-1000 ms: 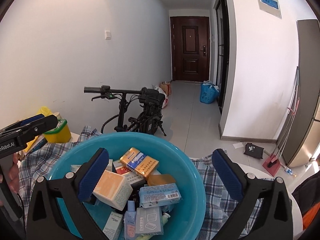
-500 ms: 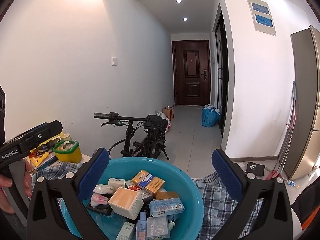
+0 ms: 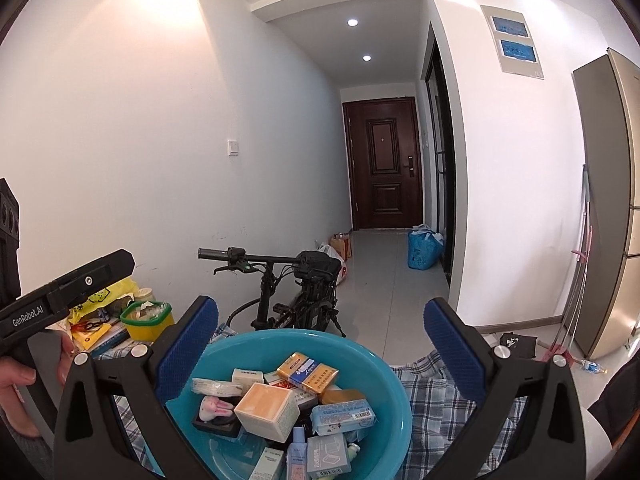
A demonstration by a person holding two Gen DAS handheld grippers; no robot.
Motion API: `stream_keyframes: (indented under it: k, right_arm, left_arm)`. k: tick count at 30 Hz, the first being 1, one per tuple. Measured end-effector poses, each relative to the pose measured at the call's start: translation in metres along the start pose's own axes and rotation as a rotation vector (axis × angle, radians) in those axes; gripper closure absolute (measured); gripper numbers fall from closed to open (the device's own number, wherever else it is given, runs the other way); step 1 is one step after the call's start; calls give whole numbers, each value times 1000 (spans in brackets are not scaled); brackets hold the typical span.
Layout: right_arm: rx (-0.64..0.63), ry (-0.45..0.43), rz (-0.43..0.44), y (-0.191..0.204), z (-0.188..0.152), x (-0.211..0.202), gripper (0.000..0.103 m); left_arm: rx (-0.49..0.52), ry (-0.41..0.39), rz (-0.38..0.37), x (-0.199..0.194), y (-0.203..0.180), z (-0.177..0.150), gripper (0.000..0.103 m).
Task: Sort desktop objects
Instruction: 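Raise both tools up and away from the turquoise basin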
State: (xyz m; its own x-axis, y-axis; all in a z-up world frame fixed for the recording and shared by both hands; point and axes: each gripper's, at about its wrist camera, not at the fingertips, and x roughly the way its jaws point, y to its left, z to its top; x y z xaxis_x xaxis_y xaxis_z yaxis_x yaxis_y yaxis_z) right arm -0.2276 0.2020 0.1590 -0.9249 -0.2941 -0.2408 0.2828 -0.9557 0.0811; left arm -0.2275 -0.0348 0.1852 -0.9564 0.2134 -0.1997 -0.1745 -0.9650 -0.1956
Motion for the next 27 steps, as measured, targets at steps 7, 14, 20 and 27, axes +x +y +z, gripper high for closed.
stream_keyframes:
  k: [7, 14, 20, 27]
  right_arm:
    - [-21, -26, -22, 1, 2, -26, 1]
    - [-27, -57, 1, 12, 1, -49, 1]
    - [-66, -59, 21, 25, -6, -67, 1]
    - [-84, -74, 32, 31, -13, -89, 0]
  left_arm:
    - [-22, -66, -42, -23, -8, 1, 0]
    - [-9, -71, -30, -48, -14, 2, 0]
    - [21, -45, -9, -71, -17, -10, 0]
    - [22, 52, -19, -81, -17, -32, 0]
